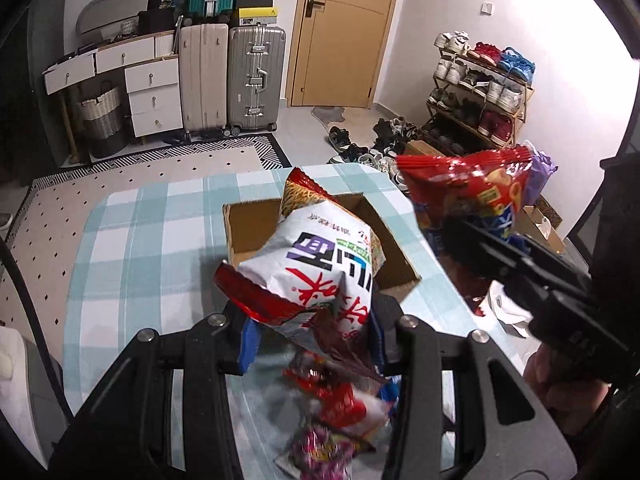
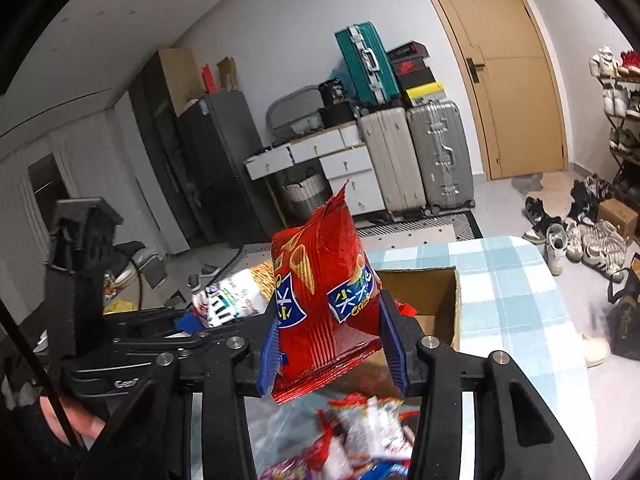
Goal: Organize snacks
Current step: 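Carry both bags over the cardboard box with both grippers, then open both grippers to drop the bags into the box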
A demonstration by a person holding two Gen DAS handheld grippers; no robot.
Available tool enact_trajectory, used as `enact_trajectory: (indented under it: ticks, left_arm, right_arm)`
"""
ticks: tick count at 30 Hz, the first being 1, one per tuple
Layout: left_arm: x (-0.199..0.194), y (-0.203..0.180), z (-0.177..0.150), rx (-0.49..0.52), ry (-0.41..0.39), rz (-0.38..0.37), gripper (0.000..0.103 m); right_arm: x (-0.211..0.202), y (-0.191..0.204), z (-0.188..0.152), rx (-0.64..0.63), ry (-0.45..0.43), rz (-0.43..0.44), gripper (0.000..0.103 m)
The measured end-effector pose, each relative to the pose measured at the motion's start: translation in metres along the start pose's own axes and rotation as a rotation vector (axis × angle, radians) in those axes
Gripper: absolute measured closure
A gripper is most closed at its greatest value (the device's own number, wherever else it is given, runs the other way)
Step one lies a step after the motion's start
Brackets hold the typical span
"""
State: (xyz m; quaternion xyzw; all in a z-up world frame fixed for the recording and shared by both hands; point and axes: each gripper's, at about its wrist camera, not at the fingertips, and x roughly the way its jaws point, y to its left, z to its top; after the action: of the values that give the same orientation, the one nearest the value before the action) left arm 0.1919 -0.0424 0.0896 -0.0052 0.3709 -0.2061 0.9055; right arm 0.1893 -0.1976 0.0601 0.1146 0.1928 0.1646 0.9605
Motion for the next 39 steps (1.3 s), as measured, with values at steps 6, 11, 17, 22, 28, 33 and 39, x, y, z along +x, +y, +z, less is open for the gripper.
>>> enact_trajectory:
  ticks: [6,11,17,22,28,33,39]
  left_arm:
    - [0.058,0.01,0.028,-0.006,0.04,0.033,0.063]
    - [0.117,0.027,0.026,-0.047,0.108,0.024,0.063]
    - [0.151,0.034,0.02,-0.046,0.146,0.008,0.063]
    - [0.168,0.043,0.01,-0.065,0.163,-0.002,0.063]
    - [0.182,0.047,0.002,-0.063,0.168,0.003,0.063]
    - [0.192,0.051,0.002,-0.069,0.199,0.0,0.058]
    - [0.192,0.051,-0.003,-0.068,0.242,0.016,0.043]
  right_arm:
    - [0.051,-0.022,0.014,0.002,0.047,-0.036,0.059]
    - [0.098,-0.045,0.001,0.01,0.122,-0.07,0.059]
    - [0.14,-0.071,-0.016,0.042,0.202,-0.093,0.059]
    - [0.156,-0.074,-0.022,0.0,0.219,-0.119,0.059]
    - [0.163,-0.077,-0.027,-0.016,0.224,-0.137,0.059]
    - [0.167,-0.083,-0.032,0.004,0.23,-0.141,0.058]
    - [0.152,-0.083,-0.026,-0.009,0.19,-0.157,0.039]
